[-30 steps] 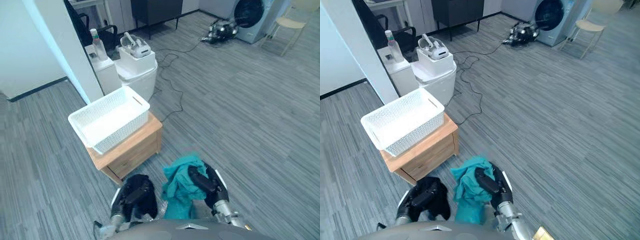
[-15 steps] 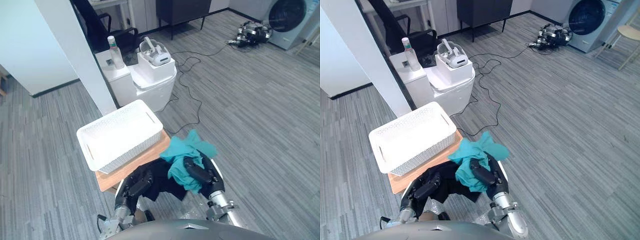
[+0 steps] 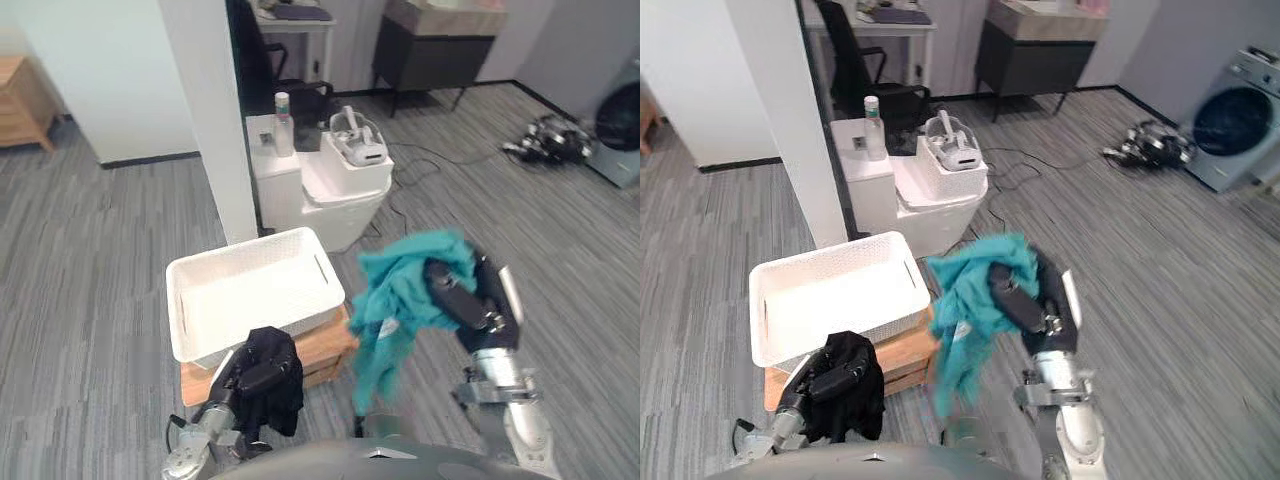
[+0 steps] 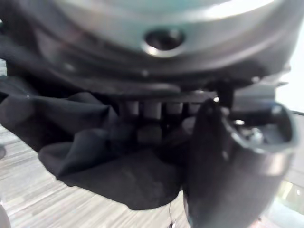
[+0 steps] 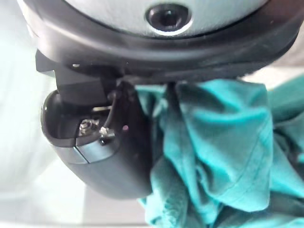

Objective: Tidy up the quilt and then pick up the clothes from the bed and put them into the laundry hamper

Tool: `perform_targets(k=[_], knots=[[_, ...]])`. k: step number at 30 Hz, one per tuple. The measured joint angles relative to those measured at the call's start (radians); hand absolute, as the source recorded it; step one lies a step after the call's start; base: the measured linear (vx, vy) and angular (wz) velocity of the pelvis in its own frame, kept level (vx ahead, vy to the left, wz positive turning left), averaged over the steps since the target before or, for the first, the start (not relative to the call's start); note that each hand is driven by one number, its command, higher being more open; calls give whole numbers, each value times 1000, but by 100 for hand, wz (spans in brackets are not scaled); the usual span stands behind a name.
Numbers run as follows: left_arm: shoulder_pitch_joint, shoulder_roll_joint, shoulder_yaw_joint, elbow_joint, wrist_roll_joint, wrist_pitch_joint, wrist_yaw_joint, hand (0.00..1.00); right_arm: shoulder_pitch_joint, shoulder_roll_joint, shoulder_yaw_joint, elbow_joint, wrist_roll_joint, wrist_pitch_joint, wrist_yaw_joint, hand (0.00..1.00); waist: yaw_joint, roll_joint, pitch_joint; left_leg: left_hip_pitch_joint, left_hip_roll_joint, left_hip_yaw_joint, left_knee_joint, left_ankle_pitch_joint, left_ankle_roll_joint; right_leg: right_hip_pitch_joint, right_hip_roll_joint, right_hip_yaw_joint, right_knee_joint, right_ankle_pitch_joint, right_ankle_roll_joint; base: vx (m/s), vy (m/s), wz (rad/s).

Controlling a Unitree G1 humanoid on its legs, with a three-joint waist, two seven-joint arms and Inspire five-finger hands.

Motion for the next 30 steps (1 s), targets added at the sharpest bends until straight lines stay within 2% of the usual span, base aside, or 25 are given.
perform_targets(k=[1,5,7,8,11,12,16,21,24,26,30], knots=[[-1,-13,-3,0,-2,1,-6,0,-64,-50,-34,-36,10,0,27,0,5,18,2,-4,15,-7,-16,7,-9,23,17,-18,-62,22,-6,194,-152,15],[-10,-55,-4,0,-2,25,-25,0,-246,-144,-88,-53,22,32,86,0,12,36,-4,11,18,-19,-87,38,-22,66,29,-42,-165,65,-13,109,-51,14],[-24,-57,-4,6,-3,36,-32,0,-358,-195,-67,-54,39,97,115,0,16,36,-8,21,10,-21,-110,46,-19,89,24,-47,-206,84,-10,57,19,8],[-31,-57,-4,13,-3,37,-33,0,-385,-210,-55,-54,41,110,120,0,18,36,-8,21,9,-22,-111,47,-18,93,22,-47,-215,90,-8,31,36,6],[-71,-58,-10,55,-4,45,-33,0,-558,-260,36,-53,46,203,132,0,27,36,-10,21,-12,-26,-128,57,-7,98,5,-50,-237,103,6,5,46,7],[-86,-58,-16,71,-3,45,-33,0,-618,-265,70,-51,45,237,130,0,39,36,-10,21,-18,-28,-132,61,-4,104,-3,-52,-251,112,6,-12,52,12],[-101,-59,-21,101,-4,46,-32,0,-806,-263,197,-13,43,357,116,0,60,27,-21,21,-36,-69,-162,87,7,121,-19,-98,-266,129,9,-20,31,29],[-95,-59,-20,101,-4,46,-26,0,-877,-246,276,73,39,476,96,0,95,14,-32,12,-50,-129,-195,123,14,133,-33,-151,-265,143,6,-48,13,38],[-88,-60,-8,100,-3,51,-19,0,-899,-208,328,142,35,519,83,0,100,11,-35,1,-64,-166,-217,150,18,135,-46,-182,-265,143,6,-72,0,39],[-88,-60,2,95,-3,71,-18,0,-921,-178,364,212,33,551,59,0,119,11,-35,-1,-71,-187,-235,170,20,138,-53,-198,-266,143,6,-89,-4,32],[-61,-62,34,53,-2,104,-18,0,-933,-114,391,325,-7,579,9,0,131,11,-35,-16,-75,-241,-267,198,21,147,-59,-239,-265,143,6,-91,-7,41]])
